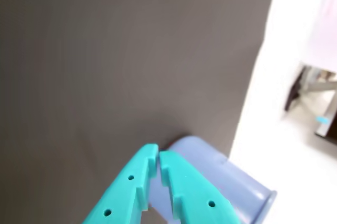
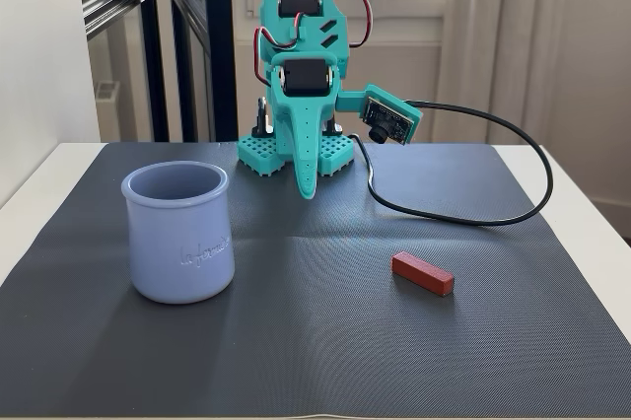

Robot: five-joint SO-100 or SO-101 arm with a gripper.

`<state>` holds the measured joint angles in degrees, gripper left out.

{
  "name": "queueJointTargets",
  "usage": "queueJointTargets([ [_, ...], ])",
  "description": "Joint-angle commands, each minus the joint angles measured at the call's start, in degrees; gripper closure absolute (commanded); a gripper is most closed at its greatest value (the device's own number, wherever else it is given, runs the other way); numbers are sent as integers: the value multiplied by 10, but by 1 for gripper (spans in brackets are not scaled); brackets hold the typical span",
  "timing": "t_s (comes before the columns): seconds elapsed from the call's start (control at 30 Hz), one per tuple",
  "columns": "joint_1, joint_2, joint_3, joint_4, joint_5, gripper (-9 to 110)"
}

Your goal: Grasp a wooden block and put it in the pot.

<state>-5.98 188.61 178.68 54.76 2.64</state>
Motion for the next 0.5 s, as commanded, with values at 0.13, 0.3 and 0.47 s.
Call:
queueJointTargets([
  [0.13, -69, -126, -105, -58, 38, 101],
  [0.3, -129, -230, -165, -92, 175, 101],
  [0.47, -186, -338, -218, -130, 346, 101],
])
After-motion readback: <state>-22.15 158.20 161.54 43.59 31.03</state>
